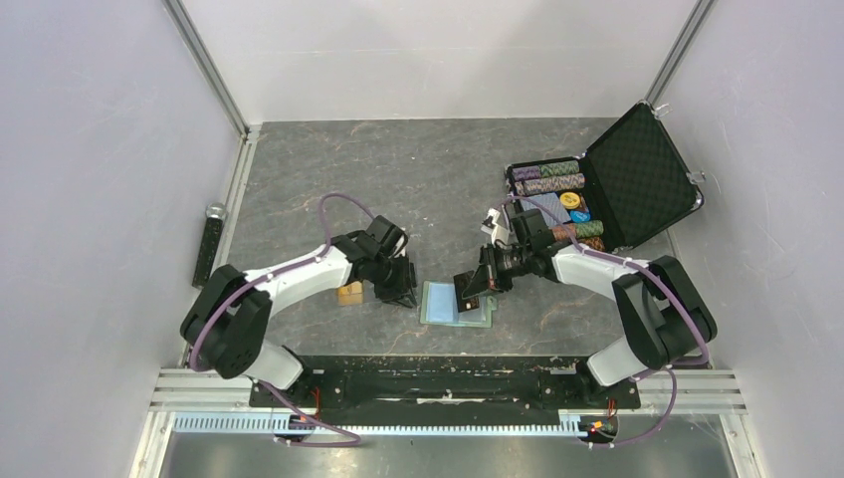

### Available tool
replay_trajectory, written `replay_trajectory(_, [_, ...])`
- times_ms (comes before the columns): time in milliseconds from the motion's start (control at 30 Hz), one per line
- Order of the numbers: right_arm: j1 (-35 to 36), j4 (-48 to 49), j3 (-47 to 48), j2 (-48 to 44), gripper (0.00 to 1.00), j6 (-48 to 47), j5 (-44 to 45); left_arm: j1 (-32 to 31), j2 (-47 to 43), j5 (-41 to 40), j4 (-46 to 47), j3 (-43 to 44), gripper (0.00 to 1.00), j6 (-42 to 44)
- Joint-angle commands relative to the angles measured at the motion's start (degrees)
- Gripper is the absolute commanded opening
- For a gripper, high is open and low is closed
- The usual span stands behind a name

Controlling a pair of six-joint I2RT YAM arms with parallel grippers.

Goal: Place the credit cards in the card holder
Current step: Insert the credit card into the card holder.

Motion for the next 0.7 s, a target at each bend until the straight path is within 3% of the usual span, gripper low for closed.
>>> replay_trajectory(0, [-0.07,-1.04,-0.89,0.39,0.0,-2.58,1.69,-0.06,4.69,-4.96,-1.51,4.04,0.19,5.48])
replay_trajectory(333, [-0.07,-2.16,-1.1,1.09,0.0,-3.25,4.0,1.28,15.14,-5.15,0.41,11.06,0.17,7.97])
replay_trajectory(667, [0.05,-4.2,-0.68,1.75,0.0,-3.24,6.15,1.11,9.89,-2.44,1.14,8.23,0.19,6.02])
